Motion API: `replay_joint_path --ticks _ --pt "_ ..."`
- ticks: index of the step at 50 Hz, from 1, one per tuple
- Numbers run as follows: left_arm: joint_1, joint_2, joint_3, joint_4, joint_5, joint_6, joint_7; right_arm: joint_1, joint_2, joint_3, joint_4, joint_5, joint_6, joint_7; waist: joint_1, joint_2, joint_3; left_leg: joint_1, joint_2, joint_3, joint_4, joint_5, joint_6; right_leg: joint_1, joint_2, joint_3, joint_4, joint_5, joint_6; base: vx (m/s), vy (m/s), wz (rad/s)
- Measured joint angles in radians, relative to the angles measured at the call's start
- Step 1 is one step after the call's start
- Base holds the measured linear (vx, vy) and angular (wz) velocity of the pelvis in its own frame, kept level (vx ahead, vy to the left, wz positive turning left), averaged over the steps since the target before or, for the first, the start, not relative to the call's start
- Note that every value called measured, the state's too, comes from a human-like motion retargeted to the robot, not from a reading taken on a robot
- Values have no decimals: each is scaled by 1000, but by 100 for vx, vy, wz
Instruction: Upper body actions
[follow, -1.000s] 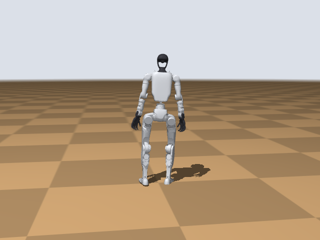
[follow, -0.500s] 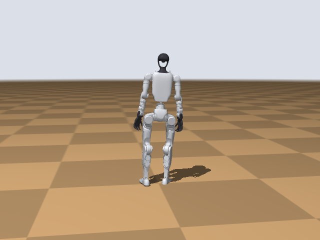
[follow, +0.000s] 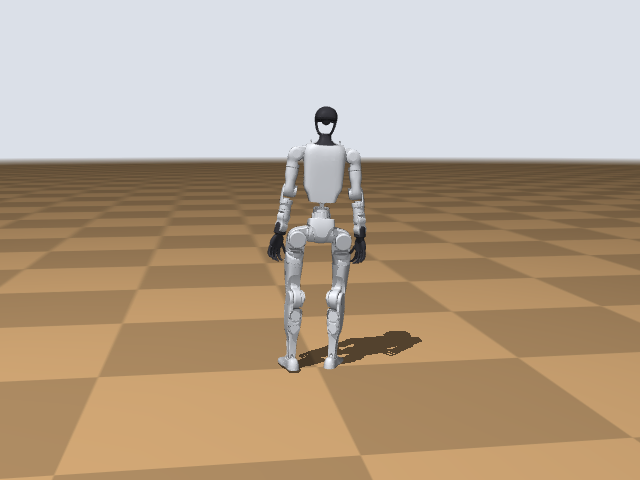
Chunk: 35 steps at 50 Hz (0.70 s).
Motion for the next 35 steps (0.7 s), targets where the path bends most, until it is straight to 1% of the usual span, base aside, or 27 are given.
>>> replay_joint_path --ticks 8,35 --pt "2 4 -1 2 9 -6 -6 -10 3 12 1 -18 12 -6 -1 -4 6 2 0 2 2 -3 8 -3 2 16 0 1 -3 0 0 0" --pt "-30 25 -29 -15 9 -17 3 -40 -14 24 -3 -22 8 -8 -10 -1 45 0 11 16 3 2 8 -18 5 33 20 -1 -5 0 0 0"
